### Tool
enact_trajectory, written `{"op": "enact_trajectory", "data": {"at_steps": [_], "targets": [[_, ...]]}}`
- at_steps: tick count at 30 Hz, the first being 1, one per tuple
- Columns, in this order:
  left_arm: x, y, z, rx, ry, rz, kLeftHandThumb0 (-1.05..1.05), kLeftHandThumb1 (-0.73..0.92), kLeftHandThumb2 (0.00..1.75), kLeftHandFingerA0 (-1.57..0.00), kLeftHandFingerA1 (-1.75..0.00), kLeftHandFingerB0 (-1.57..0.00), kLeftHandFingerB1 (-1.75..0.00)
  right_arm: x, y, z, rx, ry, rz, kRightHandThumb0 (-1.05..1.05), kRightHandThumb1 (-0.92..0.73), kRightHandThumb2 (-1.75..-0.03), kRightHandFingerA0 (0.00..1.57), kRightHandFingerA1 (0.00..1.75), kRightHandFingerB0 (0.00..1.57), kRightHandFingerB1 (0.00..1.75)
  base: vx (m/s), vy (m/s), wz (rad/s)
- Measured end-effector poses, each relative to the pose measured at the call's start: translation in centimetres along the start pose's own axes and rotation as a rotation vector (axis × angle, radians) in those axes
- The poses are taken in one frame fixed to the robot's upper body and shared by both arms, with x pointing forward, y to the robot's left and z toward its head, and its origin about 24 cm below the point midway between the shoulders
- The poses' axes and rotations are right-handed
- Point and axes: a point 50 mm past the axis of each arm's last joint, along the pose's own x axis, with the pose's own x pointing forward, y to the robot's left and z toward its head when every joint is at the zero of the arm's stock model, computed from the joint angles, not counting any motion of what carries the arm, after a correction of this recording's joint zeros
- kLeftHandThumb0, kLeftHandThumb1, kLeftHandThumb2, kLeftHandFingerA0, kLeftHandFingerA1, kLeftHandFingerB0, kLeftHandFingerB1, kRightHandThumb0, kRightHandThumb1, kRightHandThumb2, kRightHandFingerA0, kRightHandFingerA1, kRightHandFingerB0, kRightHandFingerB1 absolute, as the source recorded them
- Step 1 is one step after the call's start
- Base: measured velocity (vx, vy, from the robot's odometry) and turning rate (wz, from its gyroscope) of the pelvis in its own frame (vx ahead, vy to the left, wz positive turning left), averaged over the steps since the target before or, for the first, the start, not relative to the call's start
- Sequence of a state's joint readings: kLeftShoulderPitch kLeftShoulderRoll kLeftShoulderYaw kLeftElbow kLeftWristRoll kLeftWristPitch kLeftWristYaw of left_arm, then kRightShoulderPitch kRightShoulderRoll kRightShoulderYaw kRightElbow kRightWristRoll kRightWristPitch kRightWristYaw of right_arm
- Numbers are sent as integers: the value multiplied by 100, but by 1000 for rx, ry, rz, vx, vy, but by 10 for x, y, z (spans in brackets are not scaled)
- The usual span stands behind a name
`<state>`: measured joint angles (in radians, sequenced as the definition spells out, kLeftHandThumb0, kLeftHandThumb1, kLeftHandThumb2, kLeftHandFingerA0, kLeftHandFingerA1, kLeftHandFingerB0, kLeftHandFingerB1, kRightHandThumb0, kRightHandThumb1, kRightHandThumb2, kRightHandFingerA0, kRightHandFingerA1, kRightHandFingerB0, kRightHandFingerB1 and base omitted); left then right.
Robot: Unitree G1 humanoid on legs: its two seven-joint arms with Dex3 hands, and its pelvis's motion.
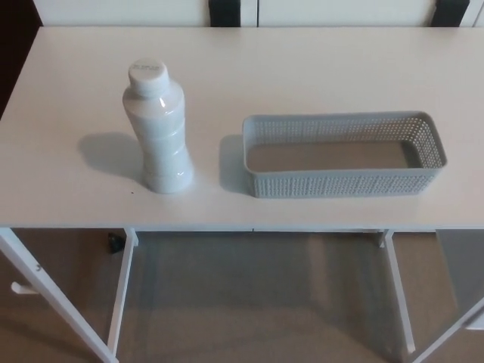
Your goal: The robot walk up to a desk on which a bottle is kept on the left hand side and a container is kept on the right hand side. The robot uses its left hand to pick up the bottle and places it in the container.
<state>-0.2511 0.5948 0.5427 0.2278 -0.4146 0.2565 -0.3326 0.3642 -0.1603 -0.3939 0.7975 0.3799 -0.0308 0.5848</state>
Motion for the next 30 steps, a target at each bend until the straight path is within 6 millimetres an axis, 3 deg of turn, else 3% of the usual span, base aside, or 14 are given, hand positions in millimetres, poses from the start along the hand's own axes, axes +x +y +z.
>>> {"op": "enact_trajectory", "data": {"at_steps": [2,3,4,7,9,10,12,14,15,22,30], "targets": [[7,-11,4,0,-7,-38,-34,43,54,0,-22,0,-19,1,0,1,0,0,1,-29,-40,-52,20,36,30,34,0,0,0],[17,-30,5,7,4,-100,-40,37,67,0,-19,0,-15,0,1,1,-2,-1,3,-31,-39,-52,21,36,32,35,0,0,0],[17,-30,5,7,4,-100,-42,32,69,0,-20,0,-17,0,1,1,-2,-1,3,-39,-32,-60,19,42,28,40,0,0,0],[27,-61,-4,-1,44,-187,-41,31,67,0,-17,0,-15,1,2,2,-4,-5,8,-39,-32,-60,18,41,27,40,0,0,0],[33,-91,-18,1,106,-264,-44,31,67,0,-13,0,-11,2,3,3,-7,-5,11,-40,-32,-60,17,41,27,40,0,0,0],[33,-91,-18,1,106,-264,-44,31,67,0,-13,0,-11,2,3,3,-7,-5,11,-40,-32,-60,17,41,27,40,0,0,0],[39,-117,-36,-14,184,-314,-45,31,64,0,-8,0,-7,3,5,5,-12,-8,18,-43,-32,-62,16,42,28,42,0,0,0],[40,-123,-41,-19,207,-323,-45,31,64,0,-8,0,-7,3,5,6,-14,-10,21,-45,-32,-62,16,41,27,42,0,0,0],[44,-137,-52,-31,261,-338,-45,31,64,0,-8,0,-7,4,7,7,-17,-10,25,-45,-32,-62,16,41,27,42,0,0,0],[52,-159,-70,-8,358,-333,-51,33,64,0,-4,0,-2,5,10,11,-37,-20,36,-43,-32,-63,15,43,24,42,0,0,0],[52,-162,-84,8,425,-312,-56,36,67,0,-4,0,0,6,11,13,-37,-22,39,-43,-31,-62,14,44,23,44,0,0,0]]}}
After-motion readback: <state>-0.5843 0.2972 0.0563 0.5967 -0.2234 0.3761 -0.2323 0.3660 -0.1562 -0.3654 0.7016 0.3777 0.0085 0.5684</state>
